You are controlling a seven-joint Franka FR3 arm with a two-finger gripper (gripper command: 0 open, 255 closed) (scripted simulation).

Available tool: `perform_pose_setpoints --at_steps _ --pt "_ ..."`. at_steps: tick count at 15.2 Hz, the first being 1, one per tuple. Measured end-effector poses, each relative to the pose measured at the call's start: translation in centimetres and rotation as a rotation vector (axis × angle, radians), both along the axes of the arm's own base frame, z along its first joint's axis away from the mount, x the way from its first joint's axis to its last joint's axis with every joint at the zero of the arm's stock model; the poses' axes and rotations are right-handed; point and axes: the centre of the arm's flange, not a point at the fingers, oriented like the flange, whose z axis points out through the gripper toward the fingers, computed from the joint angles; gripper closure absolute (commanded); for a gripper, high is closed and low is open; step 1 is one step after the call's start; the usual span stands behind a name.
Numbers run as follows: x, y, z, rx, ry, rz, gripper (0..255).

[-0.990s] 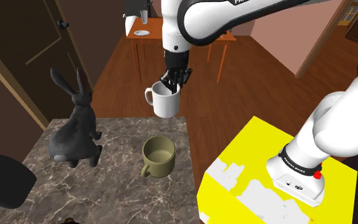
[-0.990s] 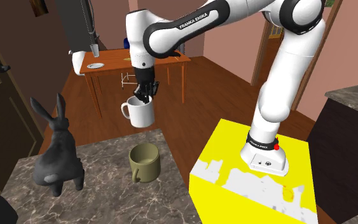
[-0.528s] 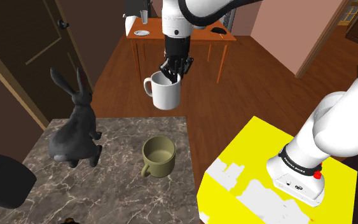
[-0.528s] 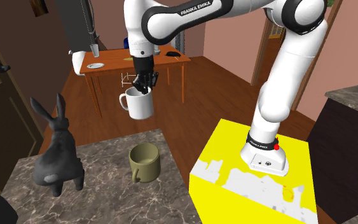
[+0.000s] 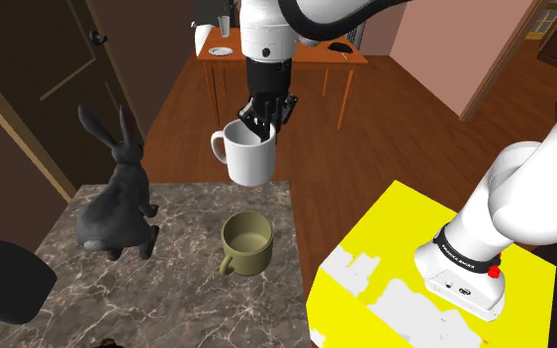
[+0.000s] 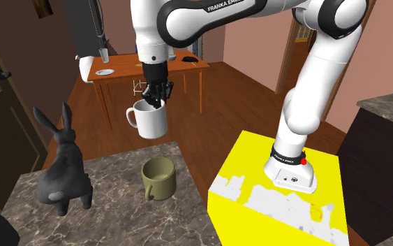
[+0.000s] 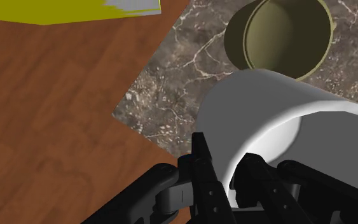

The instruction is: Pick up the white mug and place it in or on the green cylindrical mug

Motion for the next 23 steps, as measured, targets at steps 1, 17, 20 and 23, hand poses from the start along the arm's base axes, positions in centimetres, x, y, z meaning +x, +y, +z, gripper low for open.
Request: perform_pose_setpoints --at_steps 1,17,20,23 --pt "-0.7 1.3 0.4 0.000 0.000 0.000 255" --pt "-6.4 9.9 -2.8 0.000 0.000 -0.001 255" --pt "-6.4 9.9 -4.4 0.000 0.000 -0.001 255" --pt "-6.5 9.9 -6.0 0.000 0.000 -0.001 255"
